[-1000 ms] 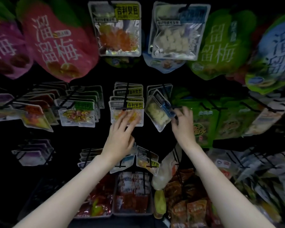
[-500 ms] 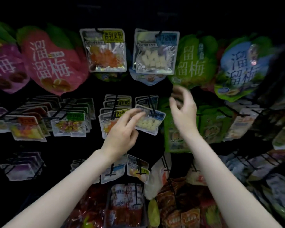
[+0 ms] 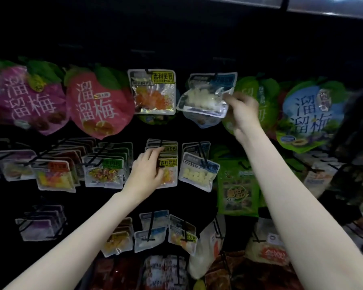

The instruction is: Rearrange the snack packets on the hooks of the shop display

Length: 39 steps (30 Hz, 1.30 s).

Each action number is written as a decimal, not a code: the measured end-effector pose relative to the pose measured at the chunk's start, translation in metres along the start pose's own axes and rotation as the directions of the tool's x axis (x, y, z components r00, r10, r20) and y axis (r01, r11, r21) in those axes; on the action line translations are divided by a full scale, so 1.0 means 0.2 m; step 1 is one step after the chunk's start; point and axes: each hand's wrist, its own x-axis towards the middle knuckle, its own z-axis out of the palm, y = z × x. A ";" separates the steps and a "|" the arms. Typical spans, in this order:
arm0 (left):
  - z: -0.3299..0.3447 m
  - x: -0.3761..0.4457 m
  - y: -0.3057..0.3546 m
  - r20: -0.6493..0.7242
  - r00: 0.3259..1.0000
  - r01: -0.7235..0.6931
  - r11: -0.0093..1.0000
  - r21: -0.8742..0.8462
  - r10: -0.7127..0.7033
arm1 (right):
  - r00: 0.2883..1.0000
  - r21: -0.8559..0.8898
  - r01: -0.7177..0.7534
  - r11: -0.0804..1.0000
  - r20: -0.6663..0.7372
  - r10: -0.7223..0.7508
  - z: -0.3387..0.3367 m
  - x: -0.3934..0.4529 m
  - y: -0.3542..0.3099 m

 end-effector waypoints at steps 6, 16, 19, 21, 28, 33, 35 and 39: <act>-0.06 0.07 0.03 -0.048 0.999 -0.023 0.987 -0.159 0.015 | 0.982 0.206 0.116 0.972 0.120 -0.143 -0.17 -0.15 -0.26; -0.04 0.01 0.11 -0.092 0.995 -0.025 0.825 -0.565 -0.033 | 0.923 -0.151 0.074 0.986 0.384 -0.011 -0.30 -0.49 -0.06; 0.02 -0.12 0.05 0.089 0.996 0.043 0.744 -0.667 0.023 | 0.865 -0.208 -0.013 0.978 0.487 0.115 -0.26 -0.64 0.20; 0.08 -0.20 -0.02 0.186 0.982 0.111 0.756 -0.645 0.015 | 0.833 -0.254 -0.079 0.964 0.515 0.204 -0.21 -0.71 0.37; 0.32 -0.48 -0.39 0.374 0.904 0.357 0.845 -0.398 -0.206 | 0.604 -0.452 0.170 0.875 0.750 0.270 0.05 -0.97 0.94; 0.54 -0.76 -0.61 0.553 0.752 0.550 0.803 -0.227 -0.358 | 0.539 -0.621 0.068 0.781 0.682 0.495 0.10 -1.23 1.36; 0.59 -0.83 -0.67 0.546 0.716 0.604 0.778 -0.170 -0.436 | 0.593 -0.665 -0.005 0.747 0.599 0.538 0.10 -1.30 1.47; 0.61 -0.89 -0.72 0.494 0.692 0.660 0.739 -0.136 -0.527 | 0.705 -0.710 0.002 0.704 0.500 0.502 0.16 -1.31 1.61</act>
